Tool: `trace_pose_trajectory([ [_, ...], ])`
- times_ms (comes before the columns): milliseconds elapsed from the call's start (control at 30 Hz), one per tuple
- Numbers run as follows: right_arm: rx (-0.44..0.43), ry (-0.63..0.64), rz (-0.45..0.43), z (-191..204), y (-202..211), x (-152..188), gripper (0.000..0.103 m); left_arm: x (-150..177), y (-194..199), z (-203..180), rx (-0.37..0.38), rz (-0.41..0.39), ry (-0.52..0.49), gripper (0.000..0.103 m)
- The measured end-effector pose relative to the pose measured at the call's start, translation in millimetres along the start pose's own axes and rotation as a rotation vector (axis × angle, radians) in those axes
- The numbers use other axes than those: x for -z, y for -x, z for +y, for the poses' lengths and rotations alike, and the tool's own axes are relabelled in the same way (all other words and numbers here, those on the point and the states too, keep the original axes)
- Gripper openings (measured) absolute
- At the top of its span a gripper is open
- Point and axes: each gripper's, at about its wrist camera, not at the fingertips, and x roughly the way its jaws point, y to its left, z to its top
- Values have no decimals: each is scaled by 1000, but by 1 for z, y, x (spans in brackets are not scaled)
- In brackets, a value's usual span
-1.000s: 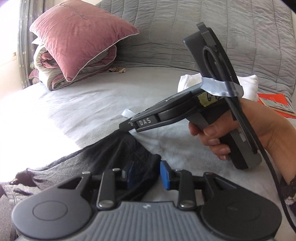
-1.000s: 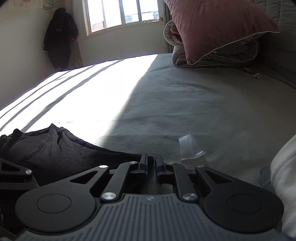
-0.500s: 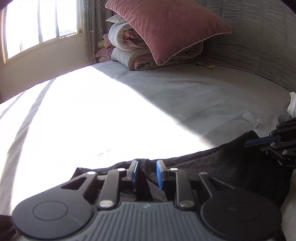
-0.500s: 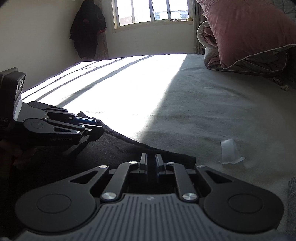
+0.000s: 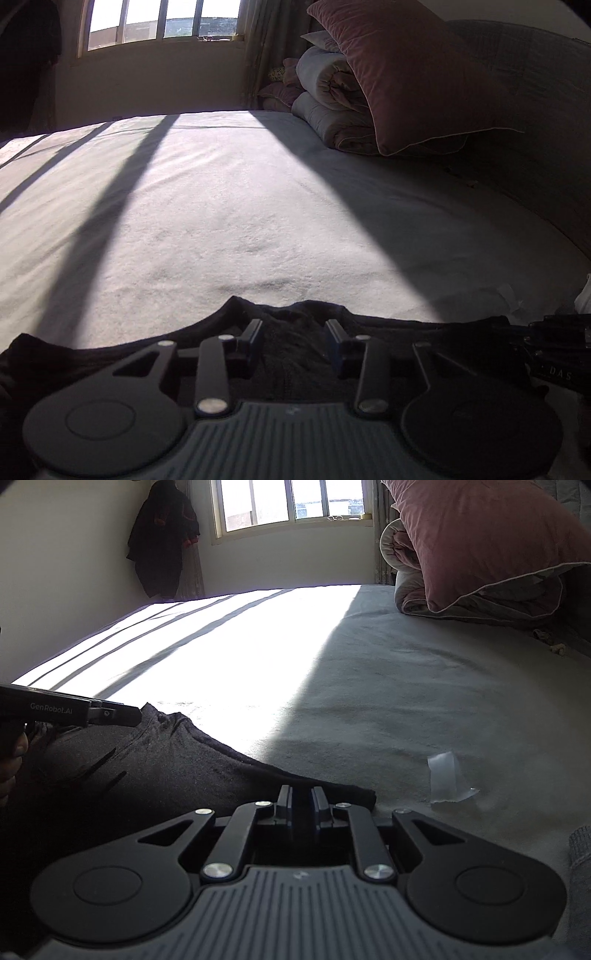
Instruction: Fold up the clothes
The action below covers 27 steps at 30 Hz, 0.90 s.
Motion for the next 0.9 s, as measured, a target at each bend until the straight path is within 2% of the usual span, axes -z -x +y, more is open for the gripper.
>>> trace_pose_trajectory([
  [133,-4,15,-21,8,7,-4,34,11,34,35,-85,22,41,42],
  [300,-6,43,-73,24,24,-16,34,24,80,92,-213,42,104,45],
  [500,-46,36,-69,47,41,-39,34,38,136,166,-344,47,207,48],
  [633,-46,123,-62,81,45,-67,36,50,168,218,-406,38,323,49],
  [767,-75,180,-58,119,40,-93,37,65,183,268,-423,54,502,49],
  [900,-147,179,-58,162,20,-113,38,77,179,295,-361,68,646,48],
])
